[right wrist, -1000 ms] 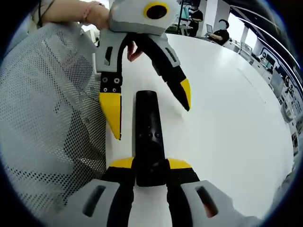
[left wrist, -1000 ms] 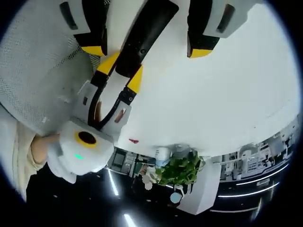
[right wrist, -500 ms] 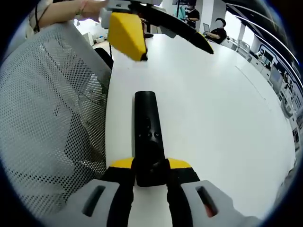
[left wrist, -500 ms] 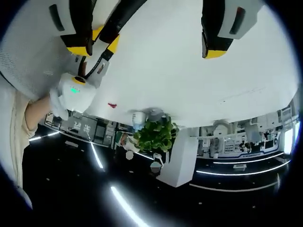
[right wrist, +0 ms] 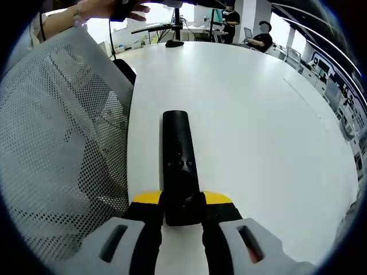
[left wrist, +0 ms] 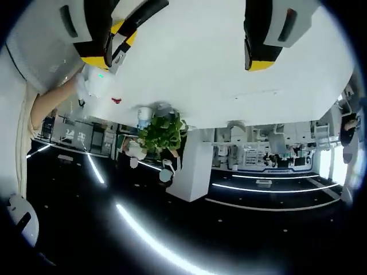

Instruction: Press the specified remote control buttons in sequence, fully releasing each button before pressing the next.

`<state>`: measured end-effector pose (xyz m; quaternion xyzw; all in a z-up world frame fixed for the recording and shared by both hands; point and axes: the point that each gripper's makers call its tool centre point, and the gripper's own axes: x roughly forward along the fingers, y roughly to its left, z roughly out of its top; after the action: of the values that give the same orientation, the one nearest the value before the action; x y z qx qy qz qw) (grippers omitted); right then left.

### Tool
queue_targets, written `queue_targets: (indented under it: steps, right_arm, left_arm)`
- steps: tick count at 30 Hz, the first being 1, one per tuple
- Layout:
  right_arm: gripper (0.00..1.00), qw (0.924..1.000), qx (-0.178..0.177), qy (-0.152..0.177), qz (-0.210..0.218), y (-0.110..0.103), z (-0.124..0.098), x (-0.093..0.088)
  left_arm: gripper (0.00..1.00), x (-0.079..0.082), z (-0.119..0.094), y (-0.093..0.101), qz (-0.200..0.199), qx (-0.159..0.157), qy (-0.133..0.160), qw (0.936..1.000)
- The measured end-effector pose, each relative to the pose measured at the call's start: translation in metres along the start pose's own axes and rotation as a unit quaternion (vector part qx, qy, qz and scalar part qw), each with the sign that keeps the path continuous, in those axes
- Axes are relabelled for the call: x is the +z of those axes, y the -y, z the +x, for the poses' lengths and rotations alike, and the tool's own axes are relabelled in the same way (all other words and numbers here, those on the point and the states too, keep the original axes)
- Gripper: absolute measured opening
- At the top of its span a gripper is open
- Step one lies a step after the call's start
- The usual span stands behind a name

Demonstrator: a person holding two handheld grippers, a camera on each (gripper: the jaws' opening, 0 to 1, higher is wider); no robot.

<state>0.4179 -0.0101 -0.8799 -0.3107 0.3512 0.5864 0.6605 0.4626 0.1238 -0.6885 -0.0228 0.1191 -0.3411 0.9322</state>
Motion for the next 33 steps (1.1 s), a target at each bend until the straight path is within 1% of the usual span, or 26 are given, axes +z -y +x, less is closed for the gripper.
queue_targets:
  steps: [4,6,7,8,9,10,12,13,14,17,18,19,25,29,32,33]
  right_arm:
    - [0.25,1.0000,0.000,0.000,0.000,0.000,0.000,0.000]
    - [0.25,1.0000,0.000,0.000,0.001,0.000,0.000,0.000]
    - [0.25,1.0000,0.000,0.000,0.001,0.000,0.000,0.000]
    - [0.25,1.0000,0.000,0.000,0.001,0.000,0.000,0.000]
    - [0.25,1.0000,0.000,0.000,0.002,0.000,0.000,0.000]
    - [0.25,1.0000,0.000,0.000,0.001,0.000,0.000,0.000]
    - [0.25,1.0000,0.000,-0.001,0.002,0.000,0.000,0.000]
    - [0.25,1.0000,0.000,-0.001,0.002,0.000,0.000,0.000]
    - [0.25,1.0000,0.000,-0.002,0.002,0.000,0.000,0.000]
    - [0.25,1.0000,-0.001,-0.002,0.002,0.000,0.000,0.000]
    - [0.25,1.0000,-0.001,-0.002,0.002,0.000,0.000,0.000]
    - [0.25,1.0000,-0.001,-0.002,0.002,0.000,0.000,0.000]
    - [0.25,1.0000,-0.001,-0.003,0.001,-0.001,0.000,0.000]
    - [0.25,1.0000,-0.006,-0.005,0.001,-0.001,0.000,0.001]
    - [0.25,0.9999,-0.010,-0.011,0.006,-0.001,0.000,0.001]
    - [0.25,0.9999,-0.009,-0.011,0.005,-0.001,0.000,0.001]
  left_arm:
    - [1.00,0.007,-0.013,0.002,-0.001,0.025,0.018,0.9995]
    - [1.00,0.010,-0.019,0.004,0.009,0.043,0.022,0.9988]
    - [1.00,0.010,-0.023,0.003,0.027,0.055,0.020,0.9979]
    - [1.00,0.008,-0.027,0.004,0.059,0.070,0.013,0.9957]
    - [1.00,0.004,-0.030,0.005,0.075,0.078,0.004,0.9941]
    - [1.00,0.002,-0.032,0.008,0.081,0.081,0.000,0.9934]
    - [1.00,0.000,-0.037,0.016,0.068,0.086,0.008,0.9939]
    - [1.00,0.003,-0.039,0.018,0.053,0.091,0.028,0.9940]
    - [1.00,0.004,-0.041,0.018,0.053,0.094,0.032,0.9937]
    - [1.00,0.006,-0.046,0.010,0.063,0.115,0.043,0.9904]
    - [1.00,0.009,-0.048,0.006,0.058,0.123,0.056,0.9892]
    - [1.00,0.010,-0.048,0.005,0.056,0.124,0.058,0.9889]
    - [1.00,0.013,-0.050,0.003,0.086,0.142,0.060,0.9843]
    - [1.00,0.011,-0.052,0.000,0.081,0.148,0.060,0.9837]
    - [1.00,0.004,-0.053,-0.001,0.071,0.148,0.049,0.9853]
    - [1.00,0.003,-0.051,0.002,0.071,0.144,0.045,0.9860]
